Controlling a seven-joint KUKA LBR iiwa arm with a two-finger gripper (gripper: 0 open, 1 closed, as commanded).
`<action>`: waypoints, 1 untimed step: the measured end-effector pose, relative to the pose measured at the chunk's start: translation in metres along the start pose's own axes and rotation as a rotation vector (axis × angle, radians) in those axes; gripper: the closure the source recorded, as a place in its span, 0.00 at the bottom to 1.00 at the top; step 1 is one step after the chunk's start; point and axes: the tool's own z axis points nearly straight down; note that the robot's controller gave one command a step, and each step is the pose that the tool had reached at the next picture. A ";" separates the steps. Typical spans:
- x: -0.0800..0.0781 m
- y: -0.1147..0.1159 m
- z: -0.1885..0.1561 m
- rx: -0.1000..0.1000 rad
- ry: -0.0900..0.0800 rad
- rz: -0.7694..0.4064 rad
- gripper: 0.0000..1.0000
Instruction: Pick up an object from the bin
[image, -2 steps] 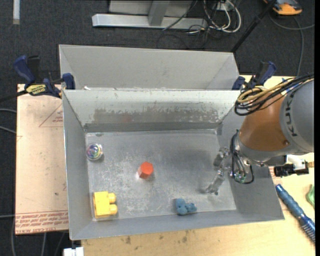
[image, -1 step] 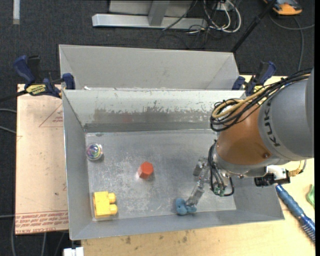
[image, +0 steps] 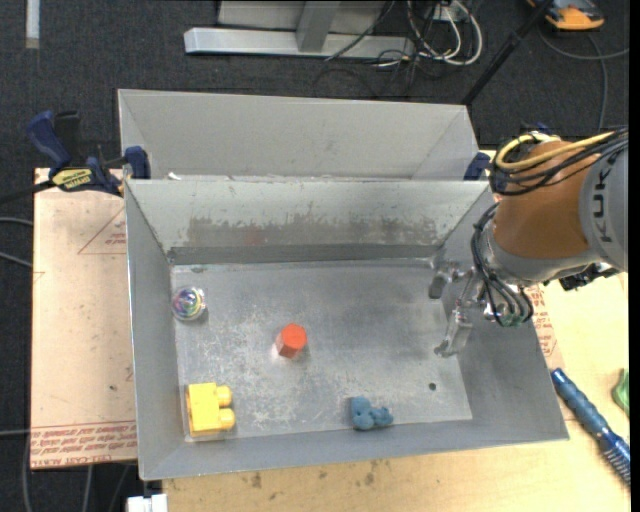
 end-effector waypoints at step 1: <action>0.090 0.060 0.005 -0.006 0.016 -0.045 0.00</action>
Offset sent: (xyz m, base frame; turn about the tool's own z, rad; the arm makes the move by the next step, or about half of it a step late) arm -0.0772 0.0670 -0.0048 -0.0387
